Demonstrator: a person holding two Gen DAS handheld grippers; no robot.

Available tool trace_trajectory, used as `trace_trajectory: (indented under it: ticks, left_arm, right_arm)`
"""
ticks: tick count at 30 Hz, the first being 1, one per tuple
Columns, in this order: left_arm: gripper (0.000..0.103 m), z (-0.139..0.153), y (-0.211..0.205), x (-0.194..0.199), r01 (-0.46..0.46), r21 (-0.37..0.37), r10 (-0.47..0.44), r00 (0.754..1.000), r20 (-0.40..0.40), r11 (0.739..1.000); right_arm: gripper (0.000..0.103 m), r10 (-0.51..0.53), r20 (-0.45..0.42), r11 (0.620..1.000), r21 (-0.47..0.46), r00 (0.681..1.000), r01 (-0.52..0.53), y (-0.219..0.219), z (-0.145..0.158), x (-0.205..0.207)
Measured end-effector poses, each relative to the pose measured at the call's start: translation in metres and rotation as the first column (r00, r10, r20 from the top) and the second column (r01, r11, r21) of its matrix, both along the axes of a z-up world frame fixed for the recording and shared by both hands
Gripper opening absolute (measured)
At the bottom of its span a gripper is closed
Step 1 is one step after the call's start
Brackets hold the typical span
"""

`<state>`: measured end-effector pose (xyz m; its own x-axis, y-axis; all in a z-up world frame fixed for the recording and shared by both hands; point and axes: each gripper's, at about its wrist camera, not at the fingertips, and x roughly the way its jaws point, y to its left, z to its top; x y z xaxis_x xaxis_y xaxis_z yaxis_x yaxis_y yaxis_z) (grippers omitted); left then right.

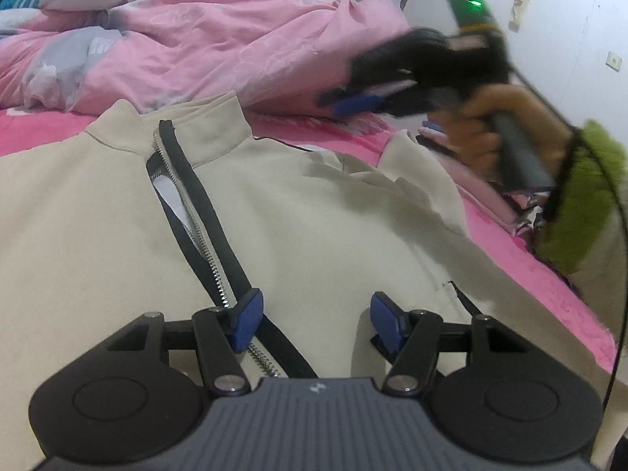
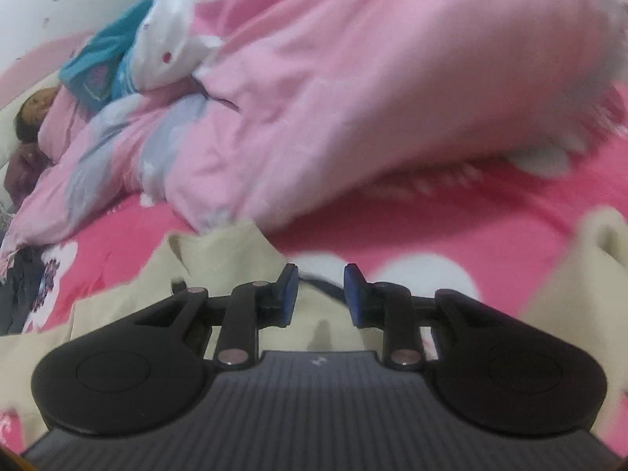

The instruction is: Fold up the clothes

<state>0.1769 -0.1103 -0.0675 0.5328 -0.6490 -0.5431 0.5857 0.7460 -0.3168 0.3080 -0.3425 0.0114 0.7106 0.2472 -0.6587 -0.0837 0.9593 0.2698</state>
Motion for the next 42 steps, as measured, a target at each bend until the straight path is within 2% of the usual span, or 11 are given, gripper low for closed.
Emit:
trace_trajectory:
  ticks: [8, 11, 15, 19, 23, 26, 31, 36, 38, 40, 42]
  left_arm:
    - [0.062, -0.004, -0.001, 0.006, 0.014, 0.011, -0.015, 1.000, 0.021, 1.000]
    - [0.062, -0.005, 0.004, 0.007, 0.017, -0.007, -0.017, 1.000, 0.010, 1.000]
    - [0.062, -0.005, 0.005, 0.006, 0.020, -0.007, -0.020, 1.000, 0.009, 1.000]
    - [0.062, -0.004, 0.004, 0.007, 0.020, -0.007, -0.020, 1.000, 0.007, 1.000]
    - [0.062, -0.005, 0.005, 0.005, 0.021, -0.006, -0.021, 1.000, 0.007, 1.000]
    - [0.062, -0.005, 0.005, 0.006, 0.022, -0.009, -0.022, 1.000, 0.005, 1.000]
    - [0.062, -0.006, 0.007, 0.008, 0.025, -0.024, -0.025, 1.000, -0.001, 0.999]
    - [0.063, -0.006, 0.007, 0.008, 0.025, -0.029, -0.026, 1.000, -0.005, 0.999]
    - [0.063, -0.006, 0.007, 0.009, 0.025, -0.031, -0.025, 1.000, -0.007, 0.999]
    - [0.063, -0.006, 0.007, 0.009, 0.025, -0.033, -0.026, 1.000, -0.009, 0.999]
    - [0.063, -0.006, 0.007, 0.009, 0.025, -0.033, -0.026, 1.000, -0.009, 0.999]
  right_arm:
    - [0.016, -0.019, -0.197, 0.987, -0.158, 0.980, -0.012, 0.004, -0.067, 0.045]
    - [0.014, -0.091, -0.173, 0.993, -0.092, 0.981, 0.076, -0.010, -0.050, 0.055]
    - [0.027, -0.225, -0.010, 0.969, -0.110, 0.974, 0.223, -0.045, -0.007, 0.012]
    - [0.054, -0.439, 0.009, 0.898, -0.028, 0.898, 0.440, -0.122, 0.005, -0.033]
    - [0.056, -0.615, -0.115, 0.779, 0.066, 0.780, 0.624, -0.195, -0.025, -0.047]
    - [0.057, -0.656, -0.166, 0.712, 0.186, 0.736, 0.677, -0.227, -0.051, -0.045]
    - [0.065, -0.630, -0.186, 0.670, 0.360, 0.754, 0.649, -0.240, -0.078, -0.016]
    - [0.064, -0.571, -0.137, 0.769, 0.256, 0.809, 0.586, -0.223, -0.068, 0.006]
    - [0.063, -0.610, -0.144, 0.742, 0.242, 0.780, 0.625, -0.229, -0.063, 0.001]
    - [0.063, -0.696, -0.145, 0.657, 0.265, 0.703, 0.705, -0.242, -0.061, -0.018]
    - [0.063, -0.724, -0.148, 0.641, 0.216, 0.674, 0.736, -0.246, -0.061, -0.028]
